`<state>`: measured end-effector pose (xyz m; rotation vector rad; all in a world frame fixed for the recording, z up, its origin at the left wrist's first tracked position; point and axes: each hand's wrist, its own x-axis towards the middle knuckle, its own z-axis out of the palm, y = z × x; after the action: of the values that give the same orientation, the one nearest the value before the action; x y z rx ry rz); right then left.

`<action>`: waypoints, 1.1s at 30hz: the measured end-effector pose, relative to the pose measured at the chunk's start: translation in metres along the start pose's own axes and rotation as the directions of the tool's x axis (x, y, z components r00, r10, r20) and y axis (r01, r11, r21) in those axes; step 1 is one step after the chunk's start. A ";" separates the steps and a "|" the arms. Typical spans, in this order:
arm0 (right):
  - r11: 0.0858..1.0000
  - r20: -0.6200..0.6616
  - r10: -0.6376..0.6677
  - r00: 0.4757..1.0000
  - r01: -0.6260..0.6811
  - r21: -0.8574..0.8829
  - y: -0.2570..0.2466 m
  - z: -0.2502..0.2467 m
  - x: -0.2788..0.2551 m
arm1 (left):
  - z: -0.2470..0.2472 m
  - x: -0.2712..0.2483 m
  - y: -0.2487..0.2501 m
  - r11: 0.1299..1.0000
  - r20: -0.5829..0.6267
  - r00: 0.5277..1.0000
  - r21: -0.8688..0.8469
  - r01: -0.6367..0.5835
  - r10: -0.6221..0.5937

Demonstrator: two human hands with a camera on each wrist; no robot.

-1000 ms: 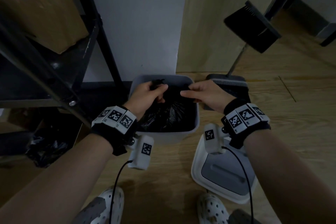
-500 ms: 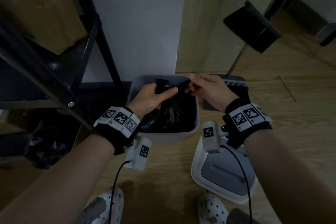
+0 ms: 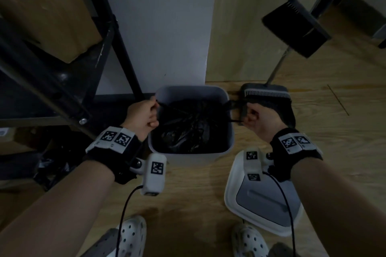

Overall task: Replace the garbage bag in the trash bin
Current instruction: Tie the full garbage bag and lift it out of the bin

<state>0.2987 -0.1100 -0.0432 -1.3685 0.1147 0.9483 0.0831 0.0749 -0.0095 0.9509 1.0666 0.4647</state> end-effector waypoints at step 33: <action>0.470 0.627 -0.186 0.756 0.629 -0.619 -0.029 0.102 -0.116 | 0.054 -0.080 0.053 0.958 0.259 0.966 0.282 -0.045 -0.031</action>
<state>0.1972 -0.0777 0.0721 -1.8037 -1.1763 0.8913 0.1022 0.0224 0.0853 1.2353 0.9032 0.1837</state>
